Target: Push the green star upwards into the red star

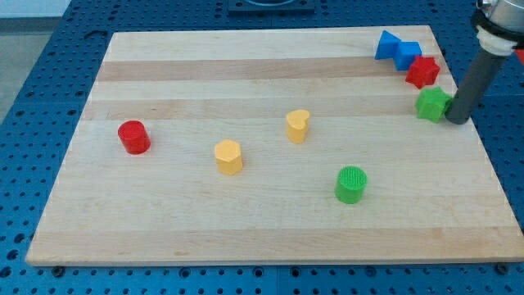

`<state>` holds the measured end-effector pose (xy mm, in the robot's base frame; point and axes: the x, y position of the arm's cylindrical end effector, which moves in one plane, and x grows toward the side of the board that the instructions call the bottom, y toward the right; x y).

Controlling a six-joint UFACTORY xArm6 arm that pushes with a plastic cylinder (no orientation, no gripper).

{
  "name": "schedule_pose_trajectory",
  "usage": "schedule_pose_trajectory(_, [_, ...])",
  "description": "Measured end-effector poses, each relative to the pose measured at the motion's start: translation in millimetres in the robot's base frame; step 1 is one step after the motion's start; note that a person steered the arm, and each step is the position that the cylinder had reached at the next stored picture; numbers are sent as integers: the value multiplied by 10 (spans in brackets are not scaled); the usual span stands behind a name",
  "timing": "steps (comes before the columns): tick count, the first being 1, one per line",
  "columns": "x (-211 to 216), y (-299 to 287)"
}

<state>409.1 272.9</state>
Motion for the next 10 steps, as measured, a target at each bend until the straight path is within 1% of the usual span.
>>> schedule_pose_trajectory(1, [-105,0])
schedule_pose_trajectory(2, [136,0])
schedule_pose_trajectory(3, [260,-174])
schedule_pose_trajectory(4, [121,-406])
schedule_pose_trajectory(5, [-65,-441])
schedule_pose_trajectory(10, [-67,-448])
